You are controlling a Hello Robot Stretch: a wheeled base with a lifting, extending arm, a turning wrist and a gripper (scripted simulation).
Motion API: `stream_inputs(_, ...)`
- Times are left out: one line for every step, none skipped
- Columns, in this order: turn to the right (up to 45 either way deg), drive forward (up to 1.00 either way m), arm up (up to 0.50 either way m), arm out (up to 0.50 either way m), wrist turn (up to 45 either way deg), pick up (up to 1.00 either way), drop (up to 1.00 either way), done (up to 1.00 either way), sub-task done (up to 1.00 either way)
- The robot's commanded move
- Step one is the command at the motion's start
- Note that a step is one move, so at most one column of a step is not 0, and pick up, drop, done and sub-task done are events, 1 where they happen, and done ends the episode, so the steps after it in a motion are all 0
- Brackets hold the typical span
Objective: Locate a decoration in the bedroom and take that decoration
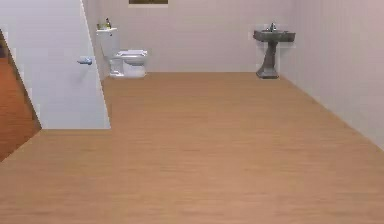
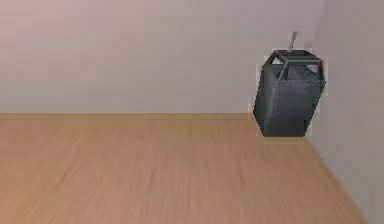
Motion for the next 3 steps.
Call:
stream_inputs(-27.0,0.00,0.00,0.00,0.0,0.00,0.00,0.00,0.00)
stream_inputs(0.0,1.00,0.00,0.00,0.0,0.00,0.00,0.00,0.00)
stream_inputs(-3.0,0.00,0.00,0.00,0.0,0.00,0.00,0.00,0.00)
